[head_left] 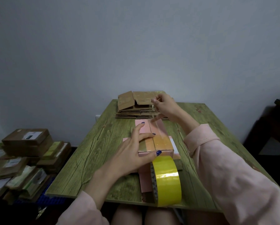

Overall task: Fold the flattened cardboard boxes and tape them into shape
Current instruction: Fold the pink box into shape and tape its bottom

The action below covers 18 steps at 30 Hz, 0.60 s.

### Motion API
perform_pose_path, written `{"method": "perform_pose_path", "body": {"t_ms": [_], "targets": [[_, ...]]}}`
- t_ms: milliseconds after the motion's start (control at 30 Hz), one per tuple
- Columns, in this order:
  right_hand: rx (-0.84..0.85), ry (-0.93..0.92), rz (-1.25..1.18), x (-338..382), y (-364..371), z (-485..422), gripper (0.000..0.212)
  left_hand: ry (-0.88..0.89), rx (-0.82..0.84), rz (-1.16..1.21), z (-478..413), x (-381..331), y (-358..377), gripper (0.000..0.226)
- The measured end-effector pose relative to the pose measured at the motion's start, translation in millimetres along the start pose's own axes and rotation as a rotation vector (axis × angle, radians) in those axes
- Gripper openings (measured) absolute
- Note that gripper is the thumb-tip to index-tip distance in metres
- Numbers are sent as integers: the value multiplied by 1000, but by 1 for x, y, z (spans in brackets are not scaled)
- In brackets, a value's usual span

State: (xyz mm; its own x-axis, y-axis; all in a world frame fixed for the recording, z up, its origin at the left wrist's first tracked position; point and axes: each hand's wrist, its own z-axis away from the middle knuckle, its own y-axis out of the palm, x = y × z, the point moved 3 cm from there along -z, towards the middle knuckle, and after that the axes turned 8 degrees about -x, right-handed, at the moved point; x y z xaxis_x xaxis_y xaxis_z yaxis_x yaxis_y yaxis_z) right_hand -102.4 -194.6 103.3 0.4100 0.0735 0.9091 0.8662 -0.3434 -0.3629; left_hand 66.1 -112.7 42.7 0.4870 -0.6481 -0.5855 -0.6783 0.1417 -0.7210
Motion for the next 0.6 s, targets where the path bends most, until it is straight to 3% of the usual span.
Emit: {"method": "perform_pose_path", "body": {"t_ms": [233,600], "targets": [[23,-17,48,1,0,-1,22,64,25,-107,-1,1,1,89],[-14,-88,241,-5,7,-11,25,15,-45,23,3,3,7,86]]}}
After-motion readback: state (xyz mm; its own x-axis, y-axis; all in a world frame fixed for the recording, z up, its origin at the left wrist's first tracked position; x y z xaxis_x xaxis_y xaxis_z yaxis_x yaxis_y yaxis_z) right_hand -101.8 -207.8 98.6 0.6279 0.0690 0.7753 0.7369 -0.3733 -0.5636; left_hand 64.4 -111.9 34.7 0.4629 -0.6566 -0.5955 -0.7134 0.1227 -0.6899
